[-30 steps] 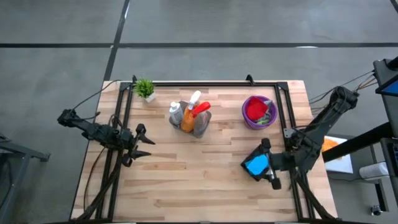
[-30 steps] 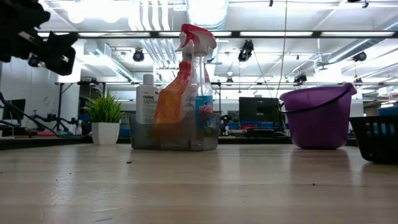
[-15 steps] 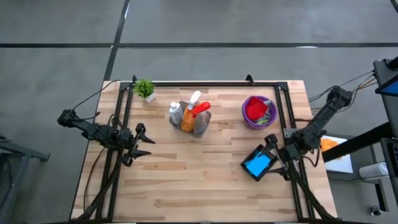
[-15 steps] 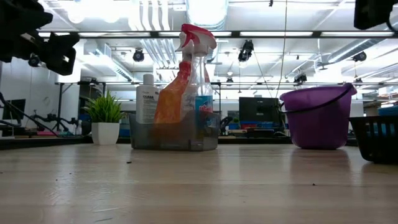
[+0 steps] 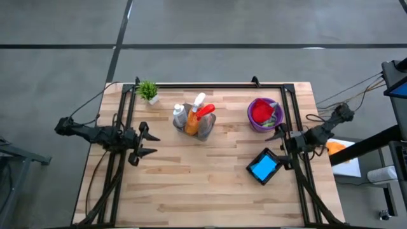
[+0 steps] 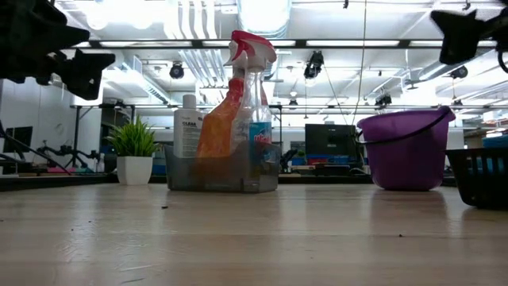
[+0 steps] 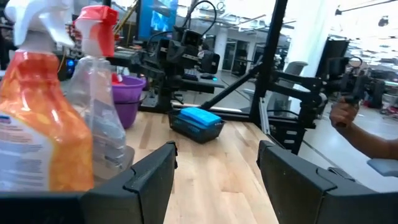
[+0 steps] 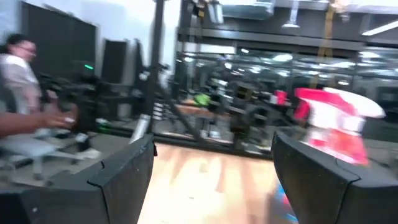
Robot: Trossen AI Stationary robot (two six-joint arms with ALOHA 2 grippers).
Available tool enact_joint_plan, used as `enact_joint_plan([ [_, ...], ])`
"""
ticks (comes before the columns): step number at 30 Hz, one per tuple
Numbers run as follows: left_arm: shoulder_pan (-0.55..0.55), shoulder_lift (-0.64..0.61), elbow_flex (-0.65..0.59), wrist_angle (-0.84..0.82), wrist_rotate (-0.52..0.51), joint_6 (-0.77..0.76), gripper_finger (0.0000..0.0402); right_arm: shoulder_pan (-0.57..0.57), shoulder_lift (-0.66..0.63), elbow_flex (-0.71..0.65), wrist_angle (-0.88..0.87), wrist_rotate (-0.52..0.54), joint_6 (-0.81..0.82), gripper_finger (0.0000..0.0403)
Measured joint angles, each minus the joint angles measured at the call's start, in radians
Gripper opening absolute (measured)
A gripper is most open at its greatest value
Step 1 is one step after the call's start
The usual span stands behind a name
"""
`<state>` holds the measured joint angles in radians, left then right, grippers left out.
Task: Pick & Place Kitchen Items
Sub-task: Return to Home Position
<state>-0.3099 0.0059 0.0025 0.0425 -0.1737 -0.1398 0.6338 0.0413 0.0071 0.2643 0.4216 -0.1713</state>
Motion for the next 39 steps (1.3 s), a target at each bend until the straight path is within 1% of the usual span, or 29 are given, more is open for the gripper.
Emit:
enact_joint_plan([
  [2,0.036,0.0,0.0,-0.004,0.022,-0.01,0.0231,-0.052,-0.042,0.0,-0.071,0.0,0.0,0.0315],
  [7,0.145,0.0,0.01,-0.041,0.096,-0.033,0.0231,-0.199,-0.033,0.0,-0.141,-0.008,0.046,0.0315],
  [12,0.274,-0.004,0.009,-0.052,0.184,-0.035,0.0231,-0.329,-0.04,0.0,-0.166,-0.116,0.063,0.0315],
  [16,0.357,0.001,0.008,-0.048,0.227,-0.029,0.0231,-0.402,-0.039,0.0,-0.215,-0.132,0.089,0.0315],
  [19,0.386,0.003,0.009,-0.043,0.264,-0.018,0.0231,-0.418,-0.04,0.0,-0.217,-0.147,0.098,0.0315],
  [22,0.388,0.005,0.01,-0.043,0.276,-0.016,0.0231,-0.419,-0.04,0.0,-0.217,-0.153,0.097,0.0315],
  [27,0.388,0.051,0.025,-0.075,0.326,-0.024,0.0231,-0.419,-0.04,0.0,-0.218,-0.153,0.105,0.0315],
  [33,0.388,0.098,0.033,-0.097,0.333,-0.04,0.0231,-0.419,-0.04,0.0,-0.219,-0.153,0.105,0.0315],
  [39,0.388,0.101,0.033,-0.096,0.333,-0.039,0.0231,-0.419,-0.036,0.0,-0.221,-0.153,0.105,0.0315],
])
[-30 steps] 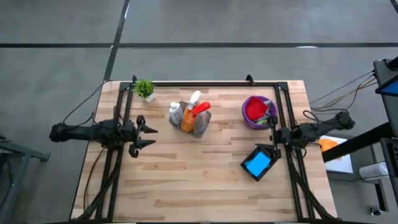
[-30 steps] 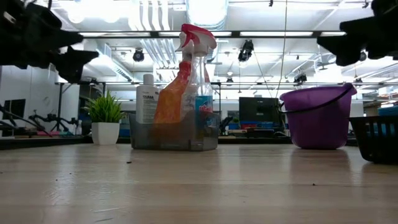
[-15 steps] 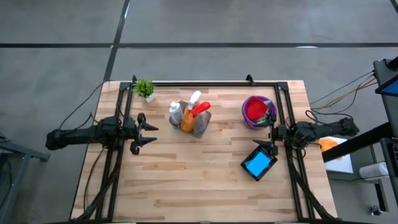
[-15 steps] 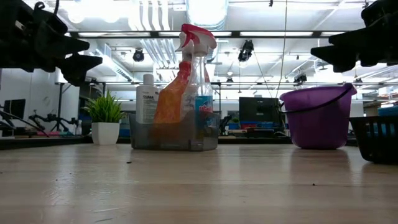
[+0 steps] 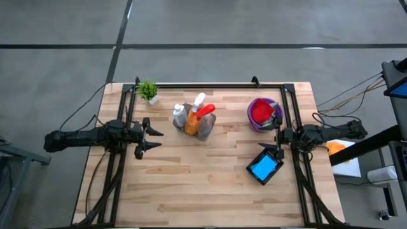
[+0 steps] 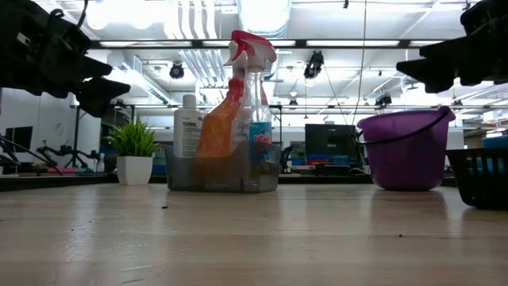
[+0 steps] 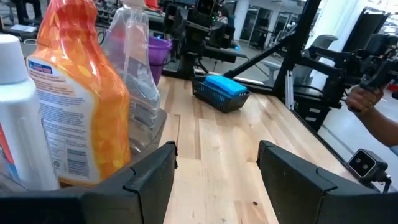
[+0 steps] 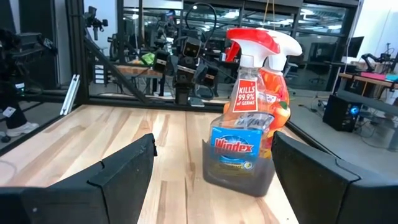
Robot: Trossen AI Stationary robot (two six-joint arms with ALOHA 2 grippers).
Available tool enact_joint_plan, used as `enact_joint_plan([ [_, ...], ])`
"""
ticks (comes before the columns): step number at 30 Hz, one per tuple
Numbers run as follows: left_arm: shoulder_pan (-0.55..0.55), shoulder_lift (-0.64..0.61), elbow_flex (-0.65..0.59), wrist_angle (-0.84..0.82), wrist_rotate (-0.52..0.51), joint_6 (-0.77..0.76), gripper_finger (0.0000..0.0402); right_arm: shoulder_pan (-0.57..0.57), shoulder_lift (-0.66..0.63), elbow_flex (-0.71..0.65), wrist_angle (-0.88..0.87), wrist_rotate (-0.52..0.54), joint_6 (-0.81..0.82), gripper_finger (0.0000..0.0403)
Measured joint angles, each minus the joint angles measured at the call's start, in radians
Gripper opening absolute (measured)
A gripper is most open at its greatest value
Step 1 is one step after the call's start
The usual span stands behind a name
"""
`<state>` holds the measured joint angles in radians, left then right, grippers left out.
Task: Pick & Place Kitchen Items
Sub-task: Return to Home Position
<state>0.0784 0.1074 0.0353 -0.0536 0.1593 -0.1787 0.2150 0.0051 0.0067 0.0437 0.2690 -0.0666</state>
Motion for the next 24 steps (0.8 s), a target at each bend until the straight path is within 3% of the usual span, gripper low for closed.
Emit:
enact_joint_plan([
  [24,0.0,0.0,-0.001,0.003,-0.013,-0.038,0.0231,0.001,0.025,0.005,0.0,0.002,0.018,0.0315],
])
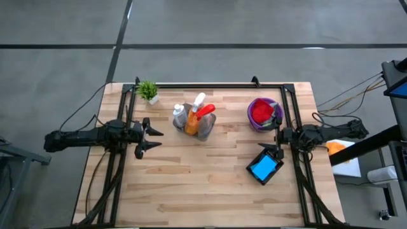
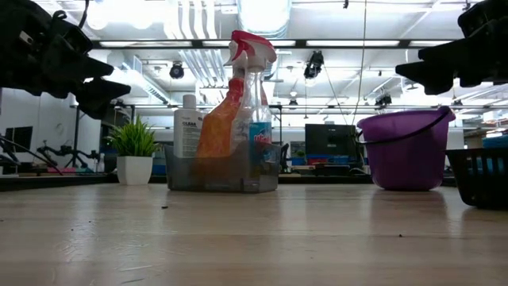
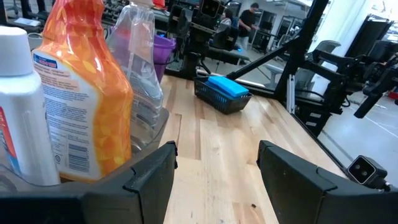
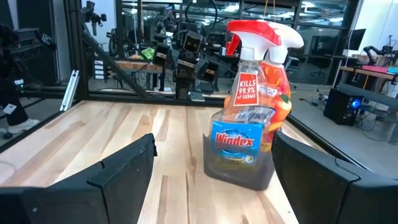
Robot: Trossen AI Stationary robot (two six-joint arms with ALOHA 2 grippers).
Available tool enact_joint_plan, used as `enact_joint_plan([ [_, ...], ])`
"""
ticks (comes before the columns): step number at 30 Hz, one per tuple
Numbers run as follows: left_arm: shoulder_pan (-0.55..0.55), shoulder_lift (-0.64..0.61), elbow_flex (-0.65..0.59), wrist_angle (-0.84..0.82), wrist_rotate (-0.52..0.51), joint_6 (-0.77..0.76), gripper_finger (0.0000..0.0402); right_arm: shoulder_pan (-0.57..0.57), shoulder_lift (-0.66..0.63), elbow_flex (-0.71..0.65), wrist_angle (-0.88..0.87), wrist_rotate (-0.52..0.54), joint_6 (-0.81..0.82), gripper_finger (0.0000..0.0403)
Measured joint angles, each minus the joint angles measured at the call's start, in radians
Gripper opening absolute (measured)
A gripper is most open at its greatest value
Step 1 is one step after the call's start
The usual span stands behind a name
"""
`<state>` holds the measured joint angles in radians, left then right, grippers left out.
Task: Pick & Place Kitchen Items
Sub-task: Return to Home Position
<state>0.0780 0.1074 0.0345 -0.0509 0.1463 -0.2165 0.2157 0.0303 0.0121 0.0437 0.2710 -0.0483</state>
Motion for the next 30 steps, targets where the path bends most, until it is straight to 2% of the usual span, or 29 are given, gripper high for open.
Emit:
enact_joint_plan([
  [30,0.0,0.0,0.0,0.0,0.0,0.002,0.0231,0.0,0.0,0.011,0.007,0.0,0.0,0.0315],
])
